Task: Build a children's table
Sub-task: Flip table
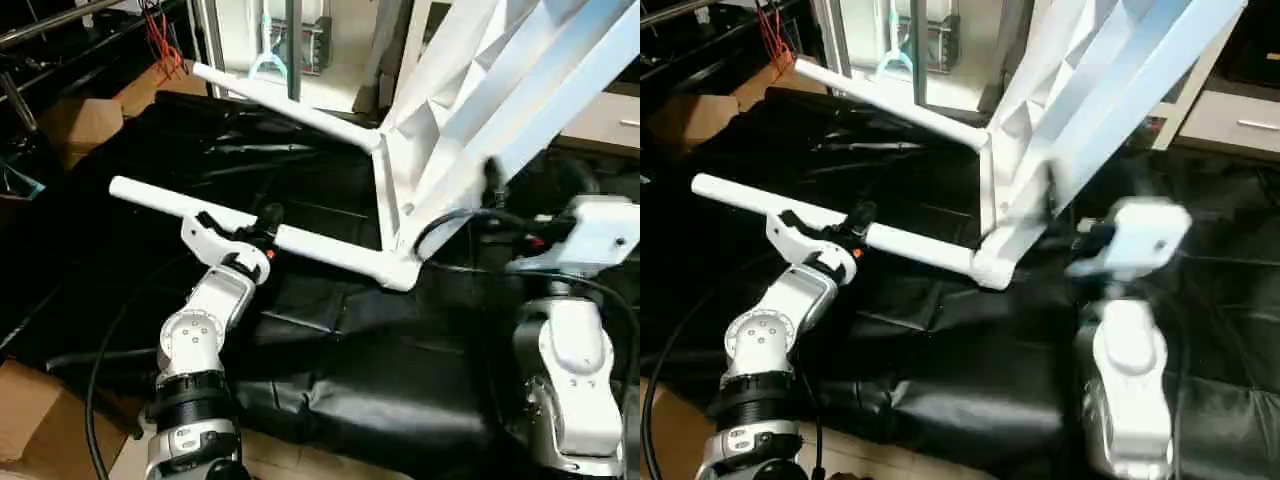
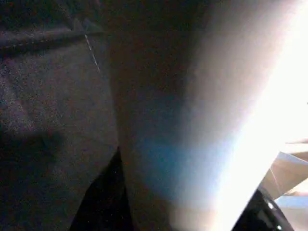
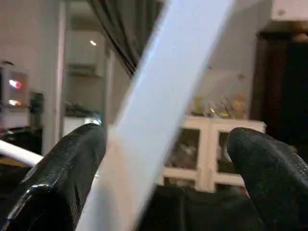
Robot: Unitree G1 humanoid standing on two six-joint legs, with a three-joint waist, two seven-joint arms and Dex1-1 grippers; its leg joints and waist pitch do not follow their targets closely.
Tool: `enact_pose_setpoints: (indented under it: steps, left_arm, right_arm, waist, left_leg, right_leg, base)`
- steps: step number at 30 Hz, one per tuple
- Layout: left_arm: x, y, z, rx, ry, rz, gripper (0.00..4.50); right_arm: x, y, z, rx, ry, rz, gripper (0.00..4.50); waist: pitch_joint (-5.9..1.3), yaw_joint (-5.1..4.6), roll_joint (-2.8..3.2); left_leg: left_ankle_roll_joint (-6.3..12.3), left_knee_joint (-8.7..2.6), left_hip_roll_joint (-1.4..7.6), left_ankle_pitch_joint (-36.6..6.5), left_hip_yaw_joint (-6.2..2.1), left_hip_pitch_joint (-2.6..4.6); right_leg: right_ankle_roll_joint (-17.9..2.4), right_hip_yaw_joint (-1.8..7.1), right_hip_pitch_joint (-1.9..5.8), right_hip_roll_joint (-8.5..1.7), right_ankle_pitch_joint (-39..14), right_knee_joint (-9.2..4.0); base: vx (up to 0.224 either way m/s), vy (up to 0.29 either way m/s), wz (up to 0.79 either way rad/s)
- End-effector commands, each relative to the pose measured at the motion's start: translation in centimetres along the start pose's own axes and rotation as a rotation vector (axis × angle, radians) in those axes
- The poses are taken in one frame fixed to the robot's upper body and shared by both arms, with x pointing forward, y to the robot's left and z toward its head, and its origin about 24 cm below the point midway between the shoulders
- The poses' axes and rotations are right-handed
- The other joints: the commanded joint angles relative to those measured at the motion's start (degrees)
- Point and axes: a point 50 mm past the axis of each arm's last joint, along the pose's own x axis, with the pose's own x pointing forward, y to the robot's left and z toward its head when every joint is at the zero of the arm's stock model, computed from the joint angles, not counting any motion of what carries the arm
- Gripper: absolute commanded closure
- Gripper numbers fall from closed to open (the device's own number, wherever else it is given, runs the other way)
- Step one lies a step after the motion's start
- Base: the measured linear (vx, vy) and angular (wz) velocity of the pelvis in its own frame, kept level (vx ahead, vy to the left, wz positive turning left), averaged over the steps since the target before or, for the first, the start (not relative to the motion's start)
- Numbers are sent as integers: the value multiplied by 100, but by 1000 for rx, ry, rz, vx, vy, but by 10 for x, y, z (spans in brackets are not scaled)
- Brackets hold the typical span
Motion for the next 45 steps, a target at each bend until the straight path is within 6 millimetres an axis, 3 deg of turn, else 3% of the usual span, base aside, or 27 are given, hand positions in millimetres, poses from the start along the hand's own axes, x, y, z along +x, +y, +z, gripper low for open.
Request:
enact_pose_setpoints:
  steps: [1,6,10,16,22,23,32,33,45]
  left_arm:
    - [-2,29,-21,48,94,192,278]
    - [-2,28,-22,50,99,186,278]
    - [-1,27,-24,52,107,181,278]
    - [-2,27,-25,51,108,179,278]
    - [-3,28,-24,50,104,181,278]
    - [-4,29,-24,51,104,181,278]
    - [-4,29,-24,55,106,183,278]
    - [-4,29,-24,55,106,183,278]
    - [-5,30,-23,63,105,188,278]
  right_arm:
    - [1,-3,-4,13,36,-25,0]
    - [6,13,-17,185,110,97,0]
    - [16,22,-17,213,109,176,0]
    - [24,16,-18,198,110,145,0]
    - [28,7,-23,155,133,85,0]
    - [28,6,-24,155,137,83,30]
    - [31,6,-26,179,145,75,98]
    - [31,6,-26,180,145,76,123]
    - [33,5,-26,174,140,67,198]
  waist:
    - [-229,-62,-16]
    - [-235,-90,-1]
    - [-259,-107,6]
    - [-292,-77,-36]
    - [-299,-45,-29]
    - [-302,-42,-30]
    - [-297,-29,-16]
    - [-297,-24,-14]
    - [-291,-7,-21]
  left_leg:
    - [-574,-560,212,-2674,-184,260]
    - [-492,-558,211,-2679,-186,244]
    - [-497,-548,223,-2502,-179,239]
    - [-430,-523,229,-2079,-143,236]
    - [-383,-509,226,-1914,-131,240]
    - [-375,-506,225,-1875,-131,238]
    - [-366,-498,224,-1846,-127,248]
    - [-367,-501,224,-1834,-128,248]
    - [-373,-504,224,-1850,-126,251]
  right_leg:
    - [-159,56,-76,-19,-1940,-493]
    - [-264,45,-56,-20,-1795,-479]
    - [-365,50,-29,-25,-1586,-449]
    - [-525,52,13,-27,-1059,-400]
    - [-556,52,36,-32,-1001,-383]
    - [-550,51,41,-30,-953,-379]
    - [-578,48,40,-22,-887,-374]
    - [-581,47,42,-23,-867,-370]
    - [-562,47,38,-26,-934,-373]
  base:
    - [0,0,0]
    - [0,0,0]
    - [0,0,0]
    - [0,0,0]
    - [0,0,0]
    - [0,0,0]
    - [0,0,0]
    - [0,0,0]
    - [0,0,0]
